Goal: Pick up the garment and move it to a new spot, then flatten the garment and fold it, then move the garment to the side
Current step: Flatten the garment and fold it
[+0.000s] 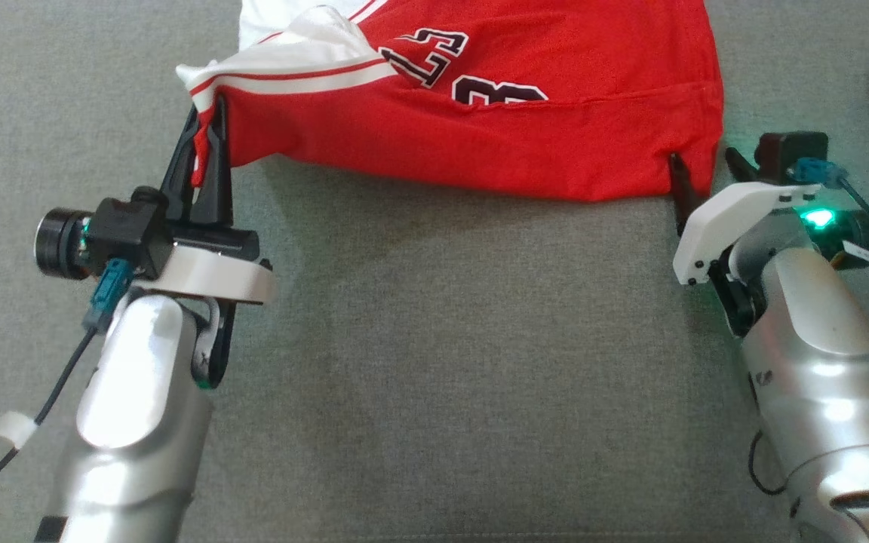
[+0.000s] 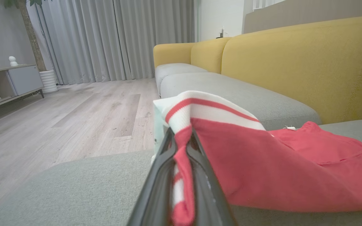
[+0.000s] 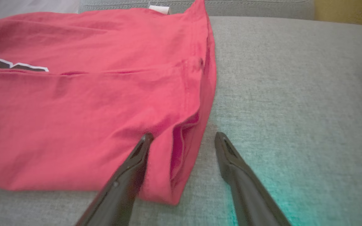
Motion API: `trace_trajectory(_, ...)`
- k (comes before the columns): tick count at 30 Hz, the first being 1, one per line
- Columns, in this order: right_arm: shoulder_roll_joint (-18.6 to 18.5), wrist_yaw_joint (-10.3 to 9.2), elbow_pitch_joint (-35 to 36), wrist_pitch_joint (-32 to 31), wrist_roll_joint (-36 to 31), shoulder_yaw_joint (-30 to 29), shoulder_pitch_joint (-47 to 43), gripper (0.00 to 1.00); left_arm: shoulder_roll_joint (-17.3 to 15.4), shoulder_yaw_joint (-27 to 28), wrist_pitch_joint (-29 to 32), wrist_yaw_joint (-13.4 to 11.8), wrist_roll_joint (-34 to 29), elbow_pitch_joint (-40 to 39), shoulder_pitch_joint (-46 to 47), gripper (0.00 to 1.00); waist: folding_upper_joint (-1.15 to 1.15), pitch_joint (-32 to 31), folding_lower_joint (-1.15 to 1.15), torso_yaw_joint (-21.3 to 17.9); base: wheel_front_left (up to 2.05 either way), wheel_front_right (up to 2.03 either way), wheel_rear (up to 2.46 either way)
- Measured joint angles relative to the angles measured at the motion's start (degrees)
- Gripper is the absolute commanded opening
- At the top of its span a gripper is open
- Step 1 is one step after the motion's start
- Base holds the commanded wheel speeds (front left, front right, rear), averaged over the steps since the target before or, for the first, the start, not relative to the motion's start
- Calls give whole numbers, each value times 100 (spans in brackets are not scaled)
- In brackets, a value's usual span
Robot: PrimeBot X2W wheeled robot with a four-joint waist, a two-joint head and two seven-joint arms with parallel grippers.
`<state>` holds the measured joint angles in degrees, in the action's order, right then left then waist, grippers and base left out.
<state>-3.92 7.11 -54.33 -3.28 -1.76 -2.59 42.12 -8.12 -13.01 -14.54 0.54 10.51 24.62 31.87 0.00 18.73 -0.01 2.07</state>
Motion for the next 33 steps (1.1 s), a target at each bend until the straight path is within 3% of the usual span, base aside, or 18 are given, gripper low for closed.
trace_trajectory(1,-10,0,-32,1,-23,34,32,19,1,2,0,2,-1,23,0,0,0,4,0,-3,0,0,0)
trace_trajectory(2,-15,0,-67,3,-27,86,69,0,2,3,0,3,-15,51,0,0,0,6,0,-6,0,0,0)
trace_trajectory(20,15,0,-376,325,0,268,-305,0,-75,60,2,5,-99,922,-381,0,0,-571,0,-222,0,0,0)
trace_trajectory(28,-18,0,-113,-140,110,302,-857,0,-209,-51,202,166,-98,1139,-935,0,0,-1089,0,-342,0,0,0)
trace_trajectory(33,-82,0,452,-580,396,400,-1400,0,-294,-210,406,240,-89,1058,-1512,0,0,-1420,-1,-422,0,0,0)
